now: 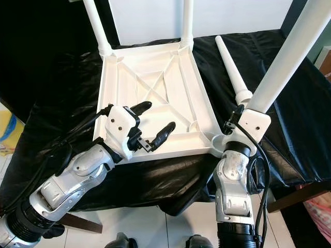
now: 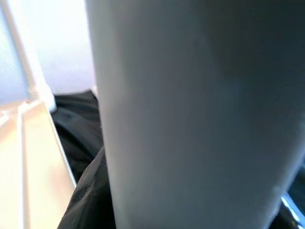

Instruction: Building children table

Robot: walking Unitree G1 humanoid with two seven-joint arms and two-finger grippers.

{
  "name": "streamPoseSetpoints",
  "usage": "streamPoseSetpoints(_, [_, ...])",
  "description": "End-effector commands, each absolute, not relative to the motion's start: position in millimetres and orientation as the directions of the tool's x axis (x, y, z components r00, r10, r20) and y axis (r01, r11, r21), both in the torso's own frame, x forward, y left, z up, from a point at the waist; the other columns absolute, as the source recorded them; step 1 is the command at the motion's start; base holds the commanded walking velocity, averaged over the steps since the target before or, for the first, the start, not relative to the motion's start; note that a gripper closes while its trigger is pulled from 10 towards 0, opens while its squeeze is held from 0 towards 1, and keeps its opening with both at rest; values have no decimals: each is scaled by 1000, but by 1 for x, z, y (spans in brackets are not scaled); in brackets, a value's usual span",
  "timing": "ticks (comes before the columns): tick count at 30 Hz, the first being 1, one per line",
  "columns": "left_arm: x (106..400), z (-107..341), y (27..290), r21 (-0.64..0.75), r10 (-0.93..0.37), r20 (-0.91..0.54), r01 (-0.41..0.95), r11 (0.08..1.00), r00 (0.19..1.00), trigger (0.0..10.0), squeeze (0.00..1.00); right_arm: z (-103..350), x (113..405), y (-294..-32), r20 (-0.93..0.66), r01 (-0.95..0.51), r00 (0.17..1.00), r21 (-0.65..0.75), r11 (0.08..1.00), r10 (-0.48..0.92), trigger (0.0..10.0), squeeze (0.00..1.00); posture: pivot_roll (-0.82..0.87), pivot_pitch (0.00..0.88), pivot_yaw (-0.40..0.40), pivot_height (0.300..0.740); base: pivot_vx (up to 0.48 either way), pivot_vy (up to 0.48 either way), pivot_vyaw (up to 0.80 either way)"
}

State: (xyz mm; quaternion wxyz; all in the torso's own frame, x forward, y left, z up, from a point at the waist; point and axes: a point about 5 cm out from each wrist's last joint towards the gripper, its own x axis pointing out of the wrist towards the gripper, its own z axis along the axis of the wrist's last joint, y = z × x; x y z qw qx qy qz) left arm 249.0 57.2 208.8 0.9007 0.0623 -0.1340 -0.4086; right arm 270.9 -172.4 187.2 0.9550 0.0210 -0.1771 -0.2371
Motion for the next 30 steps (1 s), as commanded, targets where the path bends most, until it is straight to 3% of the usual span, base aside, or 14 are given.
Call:
streamPoseSetpoints(1, [235, 208, 46, 274, -927, 119, 886, 374, 355, 10000, 0, 187, 273, -163, 319, 381, 859, 124, 916, -401, 10000, 0, -40, 116, 58, 740, 0, 0, 0])
streamPoseSetpoints(2, [235, 208, 45, 264, -928, 119, 890, 372, 352, 10000, 0, 184, 275, -162, 307, 346, 881, 100, 933, -360, 10000, 0, -40, 116, 58, 740, 0, 0, 0])
streamPoseSetpoints(3, [235, 208, 45, 250, -929, 120, 895, 371, 351, 10000, 337, 182, 276, -159, 305, 304, 900, 77, 950, -313, 10000, 0, -40, 115, 60, 740, 0, 0, 0])
streamPoseSetpoints(4, [235, 208, 45, 250, -929, 120, 895, 371, 351, 10000, 337, 182, 276, -159, 305, 304, 900, 77, 950, -313, 10000, 0, -40, 115, 60, 740, 0, 0, 0])
streamPoseSetpoints(5, [237, 209, 46, 215, -928, 123, 903, 372, 353, 10000, 337, 183, 279, -154, 299, 200, 931, 59, 978, -208, 10000, 0, -42, 116, 60, 740, 0, 0, 0])
streamPoseSetpoints(6, [238, 211, 47, 187, -927, 130, 910, 370, 351, 10000, 1000, 183, 281, -153, 289, 146, 945, 50, 988, -155, 10000, 0, -47, 113, 61, 740, 0, 0, 0])
streamPoseSetpoints(14, [242, 224, 49, 125, -935, 167, 934, 335, 314, 10000, 1000, 183, 286, -153, 233, -68, 970, -29, 997, 73, 10000, 0, -49, 107, 48, 740, 0, 0, 0])
streamPoseSetpoints(15, [241, 230, 49, 101, -942, 180, 947, 306, 285, 10000, 843, 184, 288, -155, 222, -108, 968, -43, 993, 114, 10000, 0, -51, 106, 49, 740, 0, 0, 0])
streamPoseSetpoints(16, [241, 230, 49, 101, -942, 180, 947, 306, 285, 10000, 843, 184, 288, -155, 222, -108, 968, -43, 993, 114, 10000, 0, -51, 106, 49, 740, 0, 0, 0])
streamPoseSetpoints(17, [240, 232, 49, 93, -946, 190, 954, 284, 263, 10000, 0, 184, 289, -155, 213, -123, 969, -39, 992, 129, 10000, 0, -55, 103, 45, 740, 0, 0, 0])
streamPoseSetpoints(19, [238, 242, 49, 83, -954, 216, 970, 228, 206, 10000, 0, 186, 293, -156, 193, -187, 961, -67, 980, 197, 10000, 0, -57, 101, 41, 740, 0, 0, 0])
streamPoseSetpoints(24, [241, 251, 51, 84, -954, 240, 974, 208, 183, 10000, 0, 191, 297, -158, 180, -236, 952, -79, 968, 247, 10000, 0, -69, 96, 35, 740, 0, 0, 0])
streamPoseSetpoints(30, [241, 262, 48, 148, -975, 212, 984, 102, 70, 10000, 0, 196, 305, -155, 82, -461, 874, -169, 871, 478, 10000, 0, -69, 79, 28, 740, 0, 0, 0])
